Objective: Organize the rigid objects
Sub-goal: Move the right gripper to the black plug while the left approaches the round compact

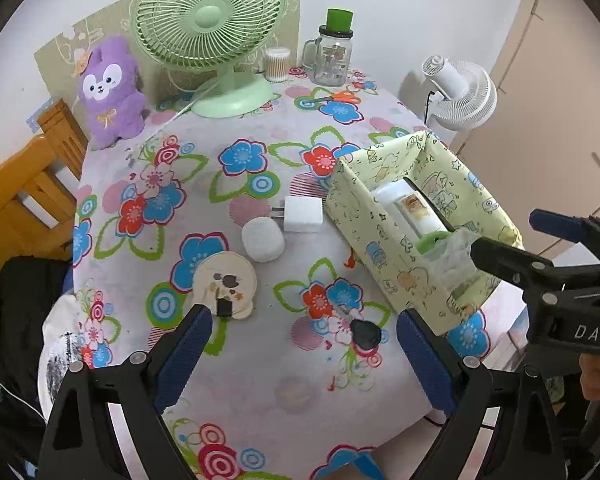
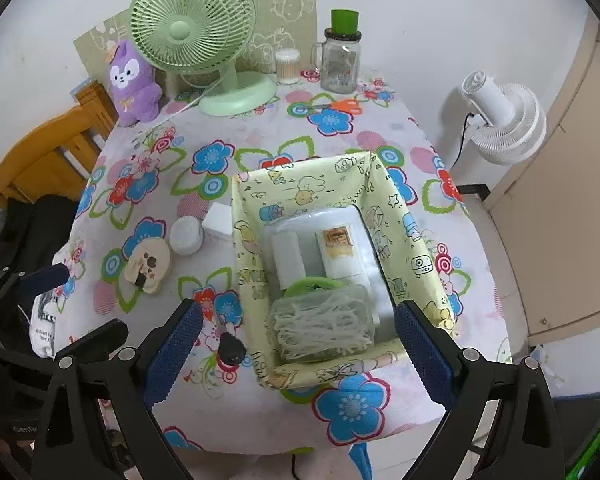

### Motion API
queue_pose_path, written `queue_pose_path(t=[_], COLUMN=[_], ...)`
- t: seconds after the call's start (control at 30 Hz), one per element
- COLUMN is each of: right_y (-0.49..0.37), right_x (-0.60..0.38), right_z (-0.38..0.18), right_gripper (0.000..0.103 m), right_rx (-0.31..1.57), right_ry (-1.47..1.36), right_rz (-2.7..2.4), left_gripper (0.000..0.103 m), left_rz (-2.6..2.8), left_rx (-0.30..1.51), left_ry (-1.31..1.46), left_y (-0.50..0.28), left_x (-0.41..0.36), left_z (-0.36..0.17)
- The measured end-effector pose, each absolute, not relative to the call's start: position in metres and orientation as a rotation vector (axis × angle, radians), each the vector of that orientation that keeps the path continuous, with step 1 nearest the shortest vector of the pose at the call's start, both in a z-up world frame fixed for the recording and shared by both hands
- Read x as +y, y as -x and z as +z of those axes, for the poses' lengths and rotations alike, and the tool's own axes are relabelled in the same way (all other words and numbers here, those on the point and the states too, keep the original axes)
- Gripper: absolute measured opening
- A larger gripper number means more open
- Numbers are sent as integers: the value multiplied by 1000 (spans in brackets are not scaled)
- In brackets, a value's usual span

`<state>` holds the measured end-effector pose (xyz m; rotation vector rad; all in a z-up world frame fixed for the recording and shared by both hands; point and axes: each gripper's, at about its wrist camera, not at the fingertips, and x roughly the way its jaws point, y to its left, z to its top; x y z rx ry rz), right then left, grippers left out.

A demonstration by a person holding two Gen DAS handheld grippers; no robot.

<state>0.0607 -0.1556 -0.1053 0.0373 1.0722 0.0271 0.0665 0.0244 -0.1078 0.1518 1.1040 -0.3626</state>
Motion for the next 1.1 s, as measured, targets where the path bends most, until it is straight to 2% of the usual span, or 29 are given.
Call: queue_pose_path(t=[0.5,1.1], right_y=[-66,-79], right_x=[-141,-103], right_z=[-96,-100], right_gripper=[98,97], right_rx=[1030,1051], right_ry=[29,-21], right_rz=[74,66], left_gripper=[95,95], left_rz=[-231,-328], left_rx=[1117,1090], left_ry=[-86,-200], left_y=[-70,-95], left_x=[44,63], left_z=[-106,-109])
